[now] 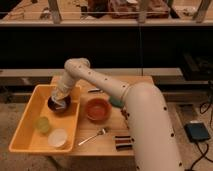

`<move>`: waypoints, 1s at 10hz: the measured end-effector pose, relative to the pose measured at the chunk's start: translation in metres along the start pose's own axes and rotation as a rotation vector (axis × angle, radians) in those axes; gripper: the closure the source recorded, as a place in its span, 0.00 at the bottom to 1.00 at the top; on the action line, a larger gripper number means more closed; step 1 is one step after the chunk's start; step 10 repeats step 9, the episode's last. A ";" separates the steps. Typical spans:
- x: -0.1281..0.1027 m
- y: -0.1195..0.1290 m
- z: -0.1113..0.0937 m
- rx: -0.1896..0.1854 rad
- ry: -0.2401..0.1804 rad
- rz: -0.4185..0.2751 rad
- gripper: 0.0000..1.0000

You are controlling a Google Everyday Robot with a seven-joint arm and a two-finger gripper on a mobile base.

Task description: Place towel in purple bowl

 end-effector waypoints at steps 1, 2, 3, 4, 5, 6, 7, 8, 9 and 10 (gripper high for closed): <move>-0.002 0.002 0.001 -0.007 0.000 -0.013 0.66; -0.005 0.004 0.003 -0.015 0.001 -0.024 0.58; -0.006 0.005 0.008 -0.026 -0.001 -0.029 0.46; -0.005 0.006 0.009 -0.028 -0.001 -0.023 0.32; -0.003 0.006 0.009 -0.027 -0.001 -0.017 0.26; -0.002 0.005 0.009 -0.024 -0.001 -0.013 0.22; -0.002 0.003 0.009 -0.018 -0.004 -0.004 0.20; -0.002 0.003 0.009 -0.016 -0.005 -0.002 0.20; -0.002 0.003 0.008 -0.015 -0.005 -0.001 0.20; -0.002 0.003 0.008 -0.015 -0.005 -0.001 0.20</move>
